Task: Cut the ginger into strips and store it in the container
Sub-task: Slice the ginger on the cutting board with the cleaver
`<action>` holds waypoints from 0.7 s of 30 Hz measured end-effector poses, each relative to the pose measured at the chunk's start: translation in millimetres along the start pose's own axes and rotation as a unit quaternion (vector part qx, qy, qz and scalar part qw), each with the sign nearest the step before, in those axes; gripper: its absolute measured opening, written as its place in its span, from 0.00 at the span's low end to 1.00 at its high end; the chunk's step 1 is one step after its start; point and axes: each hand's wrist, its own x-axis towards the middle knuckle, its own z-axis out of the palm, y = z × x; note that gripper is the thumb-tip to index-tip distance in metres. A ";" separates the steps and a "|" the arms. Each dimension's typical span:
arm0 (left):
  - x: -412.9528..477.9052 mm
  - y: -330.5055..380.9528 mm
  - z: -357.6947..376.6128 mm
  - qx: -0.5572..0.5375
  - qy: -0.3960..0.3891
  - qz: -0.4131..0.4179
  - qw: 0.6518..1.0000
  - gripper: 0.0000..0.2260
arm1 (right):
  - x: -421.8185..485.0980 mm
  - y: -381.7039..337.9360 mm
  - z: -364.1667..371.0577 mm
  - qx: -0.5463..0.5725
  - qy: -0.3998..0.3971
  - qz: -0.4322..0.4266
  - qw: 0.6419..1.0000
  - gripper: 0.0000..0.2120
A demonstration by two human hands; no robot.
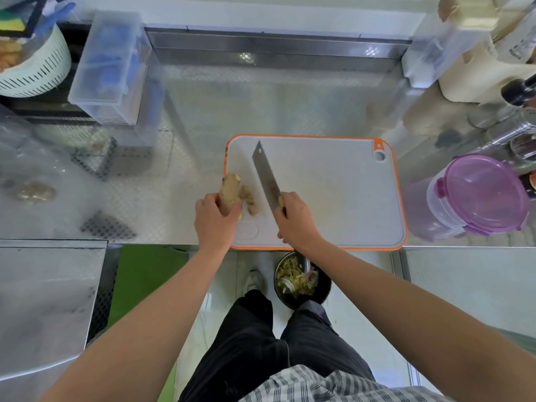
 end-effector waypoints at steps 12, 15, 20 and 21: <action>-19.3 60.9 71.8 0.180 -0.124 0.268 0.938 0.18 | -25.3 64.2 -85.3 0.173 0.081 0.165 0.968 0.07; -20.3 66.7 86.4 0.217 -0.141 0.287 0.922 0.20 | -33.3 74.9 -94.3 0.131 0.053 0.147 0.979 0.07; -29.7 61.1 86.5 0.205 -0.141 0.287 0.925 0.26 | -30.5 84.7 -86.9 0.025 0.010 0.094 0.995 0.05; -32.9 60.6 85.7 0.207 -0.136 0.301 0.921 0.26 | -29.2 85.0 -84.2 0.009 0.005 0.082 0.997 0.07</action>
